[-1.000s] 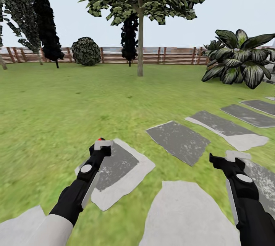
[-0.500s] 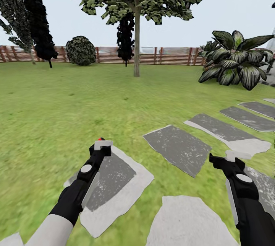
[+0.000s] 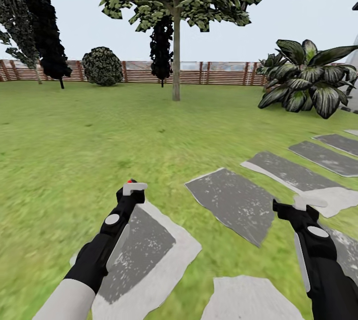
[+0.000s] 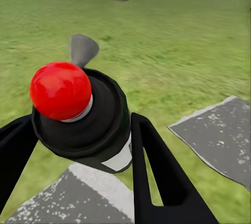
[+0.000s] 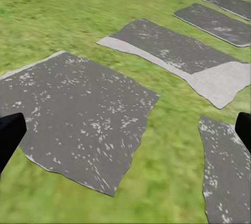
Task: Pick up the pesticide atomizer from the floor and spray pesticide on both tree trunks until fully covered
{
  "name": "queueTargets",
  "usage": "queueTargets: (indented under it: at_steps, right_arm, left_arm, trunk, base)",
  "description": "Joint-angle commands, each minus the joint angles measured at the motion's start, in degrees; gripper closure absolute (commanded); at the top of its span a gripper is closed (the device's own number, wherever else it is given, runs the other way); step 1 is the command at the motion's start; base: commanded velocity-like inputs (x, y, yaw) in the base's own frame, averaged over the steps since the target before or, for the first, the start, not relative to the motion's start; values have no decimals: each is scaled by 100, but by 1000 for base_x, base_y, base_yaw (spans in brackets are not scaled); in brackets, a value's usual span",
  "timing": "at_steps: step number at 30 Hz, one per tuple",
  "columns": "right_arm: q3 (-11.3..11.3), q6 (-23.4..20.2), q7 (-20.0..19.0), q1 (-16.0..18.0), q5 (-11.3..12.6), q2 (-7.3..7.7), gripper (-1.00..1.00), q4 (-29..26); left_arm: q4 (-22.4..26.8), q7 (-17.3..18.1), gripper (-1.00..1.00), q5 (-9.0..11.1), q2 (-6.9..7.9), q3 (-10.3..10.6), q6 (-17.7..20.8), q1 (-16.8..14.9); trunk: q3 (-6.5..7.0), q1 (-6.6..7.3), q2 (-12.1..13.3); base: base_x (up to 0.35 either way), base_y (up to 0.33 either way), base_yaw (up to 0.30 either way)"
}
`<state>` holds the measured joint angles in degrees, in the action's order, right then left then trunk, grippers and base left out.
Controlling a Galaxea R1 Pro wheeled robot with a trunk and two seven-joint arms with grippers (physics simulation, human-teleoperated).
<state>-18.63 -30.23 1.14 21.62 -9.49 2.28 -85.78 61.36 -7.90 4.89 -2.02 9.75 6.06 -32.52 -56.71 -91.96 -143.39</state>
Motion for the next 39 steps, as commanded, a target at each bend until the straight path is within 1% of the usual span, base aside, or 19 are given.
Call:
queueTargets:
  at_steps: [1,16,17,18,20,23,26,28,39]
  right_arm:
    - [0,0,0,0,0,0,-100,0]
    - [-6,0,0,0,0,0,-100,0]
    - [-7,0,0,0,0,0,-100,0]
    - [-8,-1,0,0,0,0,-100,0]
    - [-3,-1,0,0,0,0,-100,0]
    - [-1,0,0,0,0,0,-100,0]
    - [0,0,0,0,0,0,-100,0]
    - [0,0,0,0,0,0,-100,0]
    - [0,0,0,0,-4,6,-100,8]
  left_arm:
    - [2,-1,100,-4,0,0,0,0]
    - [9,4,100,3,2,13,0,0]
    - [8,2,100,-1,2,49,0,0]
    - [8,0,100,-8,4,162,3,0]
    - [8,-1,100,-12,12,320,6,0]
    - [8,-1,100,-14,16,424,90,0]
    - [8,-1,100,-19,16,455,326,0]
    - [8,-1,100,-21,17,456,383,0]
    - [8,-1,100,-14,25,457,445,0]
  trunk:
    - [0,0,0]
    - [0,0,0]
    - [0,0,0]
    - [0,0,0]
    - [0,0,0]
    - [0,0,0]
    - [0,0,0]
    - [0,0,0]
    - [0,0,0]
  base:
    - [336,0,0]
    - [336,0,0]
    - [336,0,0]
    - [336,0,0]
    - [336,0,0]
    - [336,0,0]
    - [336,0,0]
    - [336,0,0]
    - [336,0,0]
